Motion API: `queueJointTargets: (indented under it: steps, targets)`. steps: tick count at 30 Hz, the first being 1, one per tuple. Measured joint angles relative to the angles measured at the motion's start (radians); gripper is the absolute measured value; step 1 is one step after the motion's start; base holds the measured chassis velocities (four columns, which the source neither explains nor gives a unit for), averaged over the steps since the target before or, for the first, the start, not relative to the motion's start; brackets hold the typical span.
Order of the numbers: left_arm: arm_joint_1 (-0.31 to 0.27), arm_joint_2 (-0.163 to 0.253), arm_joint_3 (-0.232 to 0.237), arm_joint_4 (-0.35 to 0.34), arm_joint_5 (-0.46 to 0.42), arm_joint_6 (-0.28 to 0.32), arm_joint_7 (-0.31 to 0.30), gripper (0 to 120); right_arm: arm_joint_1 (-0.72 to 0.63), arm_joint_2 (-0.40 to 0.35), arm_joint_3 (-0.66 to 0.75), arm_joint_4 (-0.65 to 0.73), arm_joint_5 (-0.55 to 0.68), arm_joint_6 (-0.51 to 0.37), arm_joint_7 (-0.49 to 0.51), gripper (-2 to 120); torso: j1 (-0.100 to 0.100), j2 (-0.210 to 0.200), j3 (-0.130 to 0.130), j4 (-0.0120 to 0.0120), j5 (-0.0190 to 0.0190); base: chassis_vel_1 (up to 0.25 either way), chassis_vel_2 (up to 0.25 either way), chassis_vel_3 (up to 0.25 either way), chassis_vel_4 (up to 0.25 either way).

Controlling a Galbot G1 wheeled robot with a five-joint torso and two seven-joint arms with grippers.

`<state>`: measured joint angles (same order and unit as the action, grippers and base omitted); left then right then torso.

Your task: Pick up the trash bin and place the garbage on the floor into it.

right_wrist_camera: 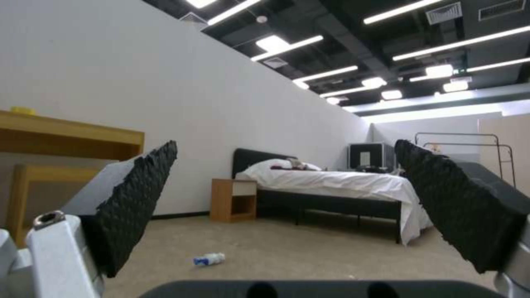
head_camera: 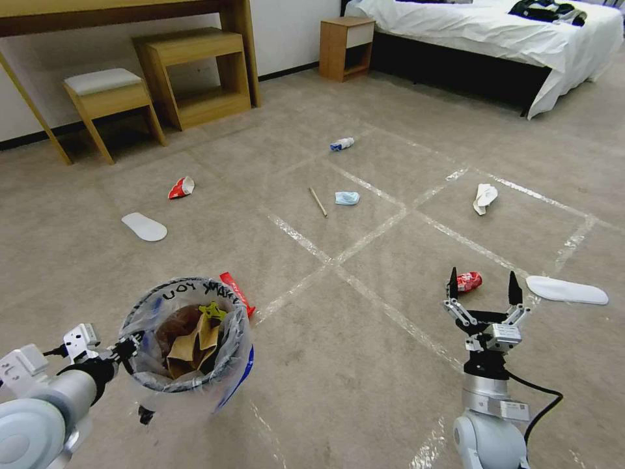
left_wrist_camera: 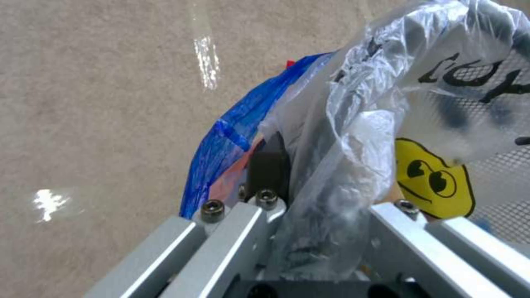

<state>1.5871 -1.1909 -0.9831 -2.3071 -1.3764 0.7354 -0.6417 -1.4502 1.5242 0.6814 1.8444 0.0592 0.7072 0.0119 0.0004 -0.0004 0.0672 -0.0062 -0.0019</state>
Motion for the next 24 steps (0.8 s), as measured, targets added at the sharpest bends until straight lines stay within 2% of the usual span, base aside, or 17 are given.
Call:
queueJointTargets:
  steps: [2,12,24]
  targets:
    - [-0.001,0.002,0.002,0.005,0.012,0.000,0.018,0,0.001,-0.001,0.001,0.000,0.000,-0.001,0.001,100,0.000,0.000,0.000,-0.0001,0.0000,-0.076,0.073,0.074,-0.063]
    - [-0.007,0.005,0.004,0.014,0.015,0.000,0.022,0,0.005,-0.007,0.003,-0.002,0.004,-0.002,0.002,100,0.000,0.000,0.000,0.0000,-0.0001,-0.074,0.078,0.065,-0.078]
    - [-0.009,0.011,0.004,0.022,0.029,0.000,0.059,0,0.009,-0.010,0.007,-0.006,0.009,-0.003,0.006,100,0.000,0.000,0.000,0.0000,0.0000,-0.079,0.072,0.075,-0.075]
